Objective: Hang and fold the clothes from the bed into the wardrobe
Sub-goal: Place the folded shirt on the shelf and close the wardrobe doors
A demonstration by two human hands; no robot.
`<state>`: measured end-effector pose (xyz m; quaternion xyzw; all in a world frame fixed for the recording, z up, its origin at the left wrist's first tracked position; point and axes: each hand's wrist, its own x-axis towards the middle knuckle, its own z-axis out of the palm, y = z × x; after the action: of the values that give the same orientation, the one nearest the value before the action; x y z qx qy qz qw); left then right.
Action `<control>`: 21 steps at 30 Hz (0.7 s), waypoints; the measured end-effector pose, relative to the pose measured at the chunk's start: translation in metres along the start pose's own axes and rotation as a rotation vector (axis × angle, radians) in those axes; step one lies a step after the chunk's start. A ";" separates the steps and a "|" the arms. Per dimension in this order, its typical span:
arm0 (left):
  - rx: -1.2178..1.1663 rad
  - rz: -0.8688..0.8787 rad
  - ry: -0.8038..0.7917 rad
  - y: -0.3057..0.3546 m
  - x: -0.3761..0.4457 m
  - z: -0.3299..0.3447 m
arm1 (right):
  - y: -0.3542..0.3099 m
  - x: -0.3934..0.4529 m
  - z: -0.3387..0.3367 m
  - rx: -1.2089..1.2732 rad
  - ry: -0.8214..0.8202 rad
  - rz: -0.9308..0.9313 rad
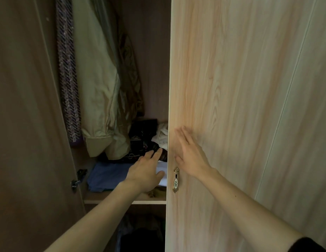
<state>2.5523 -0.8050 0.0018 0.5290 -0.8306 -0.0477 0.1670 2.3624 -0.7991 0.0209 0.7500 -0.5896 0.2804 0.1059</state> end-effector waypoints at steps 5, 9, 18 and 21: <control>0.031 -0.018 0.107 -0.010 -0.030 -0.014 | -0.026 -0.029 -0.015 -0.016 0.045 0.171; -0.008 0.000 0.110 -0.012 -0.046 -0.013 | -0.038 -0.062 -0.030 -0.058 -0.020 0.171; -0.072 0.054 0.115 0.017 -0.097 -0.020 | -0.061 -0.119 -0.076 -0.031 -0.059 0.114; -0.081 0.069 0.126 0.022 -0.113 -0.038 | -0.065 -0.132 -0.092 -0.021 -0.039 0.122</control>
<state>2.5888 -0.6907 0.0178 0.4947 -0.8337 -0.0420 0.2417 2.3772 -0.6269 0.0354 0.7167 -0.6391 0.2656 0.0849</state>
